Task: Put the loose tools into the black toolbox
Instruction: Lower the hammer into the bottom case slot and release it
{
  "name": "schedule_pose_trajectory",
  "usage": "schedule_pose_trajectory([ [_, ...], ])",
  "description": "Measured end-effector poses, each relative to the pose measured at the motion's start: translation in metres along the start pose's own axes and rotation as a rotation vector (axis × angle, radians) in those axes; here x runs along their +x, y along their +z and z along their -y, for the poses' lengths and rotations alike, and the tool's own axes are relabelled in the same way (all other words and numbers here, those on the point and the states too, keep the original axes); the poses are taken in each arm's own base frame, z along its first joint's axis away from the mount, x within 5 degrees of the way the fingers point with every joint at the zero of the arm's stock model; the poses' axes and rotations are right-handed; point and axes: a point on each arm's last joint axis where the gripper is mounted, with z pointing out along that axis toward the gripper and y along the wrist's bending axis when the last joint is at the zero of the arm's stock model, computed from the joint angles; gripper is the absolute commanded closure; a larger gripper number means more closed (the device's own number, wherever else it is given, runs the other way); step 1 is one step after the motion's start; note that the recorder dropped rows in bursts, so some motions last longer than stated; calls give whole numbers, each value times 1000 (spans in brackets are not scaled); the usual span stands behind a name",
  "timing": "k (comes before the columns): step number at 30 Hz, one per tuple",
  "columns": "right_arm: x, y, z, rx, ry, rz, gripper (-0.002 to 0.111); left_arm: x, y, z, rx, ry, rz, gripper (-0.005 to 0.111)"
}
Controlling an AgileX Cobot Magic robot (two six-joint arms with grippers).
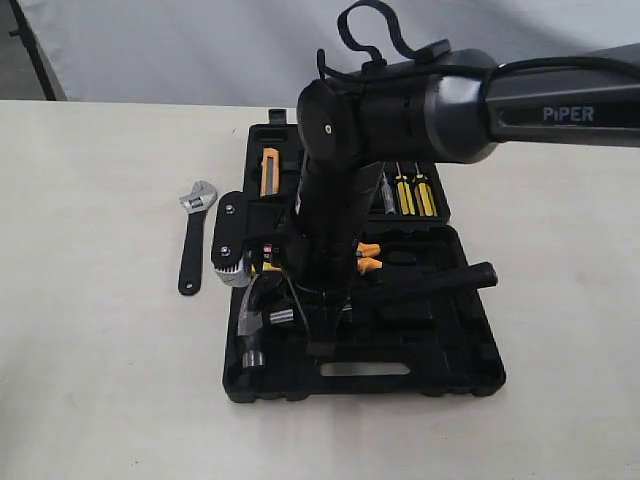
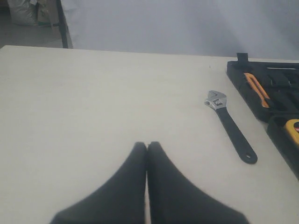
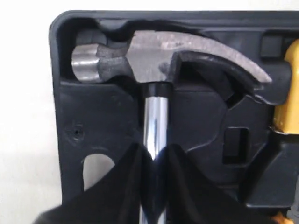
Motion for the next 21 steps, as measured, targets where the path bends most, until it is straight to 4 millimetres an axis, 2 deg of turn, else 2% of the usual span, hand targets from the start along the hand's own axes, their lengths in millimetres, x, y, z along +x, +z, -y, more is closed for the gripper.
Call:
schedule_pose_trajectory([
  [1,0,2,0,1,0,0,89,0,0,0,0,0,0,105],
  [2,0,5,1,-5,4,-1,74,0,0,0,0,0,0,105],
  [4,0,9,1,-12,6,-4,57,0,0,0,0,0,0,105],
  [6,0,10,1,-14,13,-4,51,0,0,0,0,0,0,105],
  [7,-1,9,2,-12,23,-3,53,0,0,0,0,0,0,105],
  [8,-2,7,3,-5,43,3,63,0,0,0,0,0,0,105],
  [9,-5,1,6,13,90,20,86,0,0,0,0,0,0,105],
  [11,-13,-19,11,59,226,71,108,0,0,0,0,0,0,105],
  [12,-16,-30,12,75,319,98,108,0,0,0,0,0,0,105],
  [15,-14,-28,10,41,428,64,108,0,0,0,0,0,0,105],
  [17,-12,-14,10,-3,495,12,108,0,0,0,0,0,0,105],
  [19,-9,20,11,-68,553,-58,108,0,0,0,0,0,0,105],
  [21,-6,37,11,-110,580,-107,108,0,0,0,0,0,0,105],
])
